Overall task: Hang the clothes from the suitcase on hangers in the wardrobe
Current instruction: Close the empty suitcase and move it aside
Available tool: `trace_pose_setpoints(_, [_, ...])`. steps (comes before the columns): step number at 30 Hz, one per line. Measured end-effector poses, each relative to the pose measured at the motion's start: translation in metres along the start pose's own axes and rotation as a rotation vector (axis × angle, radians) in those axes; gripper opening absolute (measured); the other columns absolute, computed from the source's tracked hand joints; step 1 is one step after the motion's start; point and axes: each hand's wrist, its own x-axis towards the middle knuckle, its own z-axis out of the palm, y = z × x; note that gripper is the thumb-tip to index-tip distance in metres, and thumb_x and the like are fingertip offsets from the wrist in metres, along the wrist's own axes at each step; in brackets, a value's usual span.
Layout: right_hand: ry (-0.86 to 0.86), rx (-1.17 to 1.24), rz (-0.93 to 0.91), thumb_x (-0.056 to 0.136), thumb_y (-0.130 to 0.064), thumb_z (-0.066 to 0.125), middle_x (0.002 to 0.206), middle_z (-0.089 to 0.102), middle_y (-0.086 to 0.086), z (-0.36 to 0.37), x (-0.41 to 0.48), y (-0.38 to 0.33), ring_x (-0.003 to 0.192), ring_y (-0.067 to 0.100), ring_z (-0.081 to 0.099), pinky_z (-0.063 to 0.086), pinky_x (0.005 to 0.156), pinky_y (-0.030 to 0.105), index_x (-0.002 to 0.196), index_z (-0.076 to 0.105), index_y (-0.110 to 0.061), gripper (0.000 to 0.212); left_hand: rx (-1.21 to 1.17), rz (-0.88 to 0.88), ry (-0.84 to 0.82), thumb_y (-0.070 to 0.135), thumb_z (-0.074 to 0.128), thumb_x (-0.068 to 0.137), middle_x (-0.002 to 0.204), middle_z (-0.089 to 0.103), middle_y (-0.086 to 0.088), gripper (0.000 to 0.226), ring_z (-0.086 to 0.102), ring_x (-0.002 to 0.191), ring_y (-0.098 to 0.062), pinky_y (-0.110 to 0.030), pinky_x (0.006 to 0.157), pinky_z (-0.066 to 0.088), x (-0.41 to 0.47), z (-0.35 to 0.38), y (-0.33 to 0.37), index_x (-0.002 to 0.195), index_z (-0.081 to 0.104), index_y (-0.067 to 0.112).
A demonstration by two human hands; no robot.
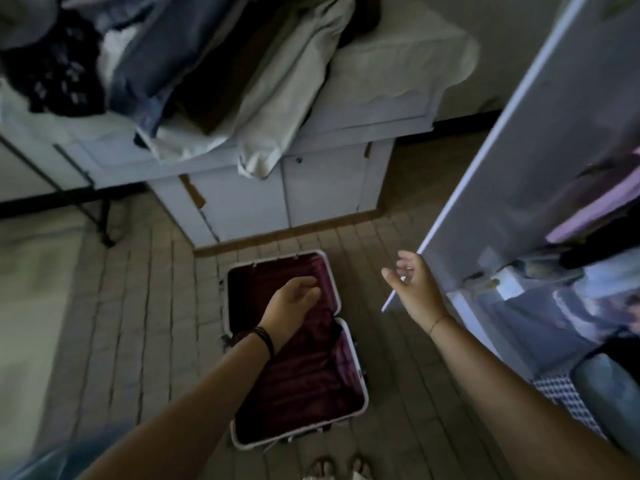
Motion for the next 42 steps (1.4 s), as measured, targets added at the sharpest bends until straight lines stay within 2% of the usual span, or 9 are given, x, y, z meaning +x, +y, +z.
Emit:
trace_pose_setpoints(3, [-0.102,-0.005,0.065,0.081,-0.030,0.070,0.109,0.052,0.003,0.044,0.002,0.037,0.105,0.025,0.058,0.049,0.092,0.047,0.127,0.049,-0.013,0.053,-0.040,-0.133,0.120,0.029,0.059,0.092,0.107,0.067,0.000,0.029,0.064,0.098,-0.013,-0.029,0.089,0.049,-0.004,-0.018,-0.058,0.119,0.057,0.019])
trace_pose_setpoints(8, [-0.233,-0.005,0.153,0.085,-0.024,0.067,0.113,0.050,0.005,0.111,0.008,0.107,0.109,0.023,0.054,0.043,0.091,0.030,0.130,0.046,-0.007,0.053,-0.045,-0.279,0.274,0.033,0.056,0.093,0.102,0.066,0.006,0.034,0.062,0.092,-0.008,-0.028,0.087,0.047,-0.001,-0.037,-0.156,0.122,0.057,0.015])
trace_pose_setpoints(15, [-0.299,-0.017,0.231,0.088,-0.031,0.061,0.123,0.051,0.005,0.197,0.024,0.213,0.119,0.019,0.048,0.038,0.095,0.027,0.130,0.045,-0.007,0.051,-0.074,-0.422,0.369,0.037,0.055,0.092,0.112,0.064,0.000,0.036,0.059,0.107,-0.018,-0.033,0.093,0.046,0.035,-0.049,-0.299,0.119,0.060,0.013])
trace_pose_setpoints(20, [-0.282,-0.017,0.186,0.091,-0.010,0.058,0.111,0.042,-0.006,0.262,0.049,0.291,0.113,0.007,0.039,0.029,0.086,0.012,0.130,0.044,0.001,0.043,-0.069,-0.451,0.380,0.038,0.050,0.095,0.116,0.058,0.003,0.040,0.053,0.111,-0.015,-0.033,0.098,0.042,0.087,-0.050,-0.407,0.127,0.056,0.014])
trace_pose_setpoints(24, [-0.258,-0.081,0.171,0.092,-0.016,0.058,0.114,0.044,0.000,0.302,0.082,0.359,0.117,0.016,0.044,0.030,0.089,0.018,0.132,0.044,0.003,0.047,-0.016,-0.444,0.432,0.042,0.048,0.095,0.116,0.063,-0.003,0.042,0.058,0.108,-0.022,-0.041,0.099,0.046,0.134,-0.055,-0.486,0.125,0.057,0.013])
trace_pose_setpoints(29, [-0.255,-0.090,0.238,0.091,-0.039,0.056,0.149,0.033,0.014,0.349,0.148,0.443,0.136,0.026,0.034,0.030,0.104,0.031,0.146,0.024,-0.004,0.073,0.119,-0.359,0.544,0.043,0.041,0.097,0.105,0.062,-0.009,0.038,0.058,0.101,-0.027,-0.039,0.090,0.044,0.209,-0.082,-0.567,0.105,0.060,0.010])
trace_pose_setpoints(33, [-0.203,-0.229,0.179,0.091,-0.041,0.054,0.137,0.044,0.023,0.381,0.193,0.479,0.126,0.037,0.043,0.036,0.100,0.042,0.134,0.038,0.005,0.065,0.187,-0.317,0.627,0.049,0.041,0.094,0.100,0.062,-0.017,0.046,0.059,0.096,-0.035,-0.045,0.086,0.045,0.264,-0.115,-0.627,0.095,0.059,0.006])
trace_pose_setpoints(39, [-0.131,-0.184,0.193,0.089,-0.052,0.051,0.157,0.014,0.013,0.415,0.246,0.513,0.143,0.030,0.020,0.020,0.115,0.043,0.150,0.009,-0.006,0.087,0.199,-0.320,0.625,0.050,0.034,0.097,0.134,0.051,-0.019,0.059,0.048,0.122,-0.036,-0.046,0.105,0.037,0.319,-0.144,-0.648,0.131,0.049,0.004])
trace_pose_setpoints(42, [-0.096,-0.091,0.237,0.091,-0.052,0.049,0.157,0.014,0.013,0.422,0.269,0.525,0.143,0.031,0.020,0.021,0.113,0.042,0.150,0.007,-0.006,0.086,0.194,-0.318,0.597,0.040,0.034,0.099,0.134,0.051,-0.019,0.054,0.049,0.122,-0.035,-0.041,0.104,0.038,0.346,-0.156,-0.655,0.134,0.047,0.001])
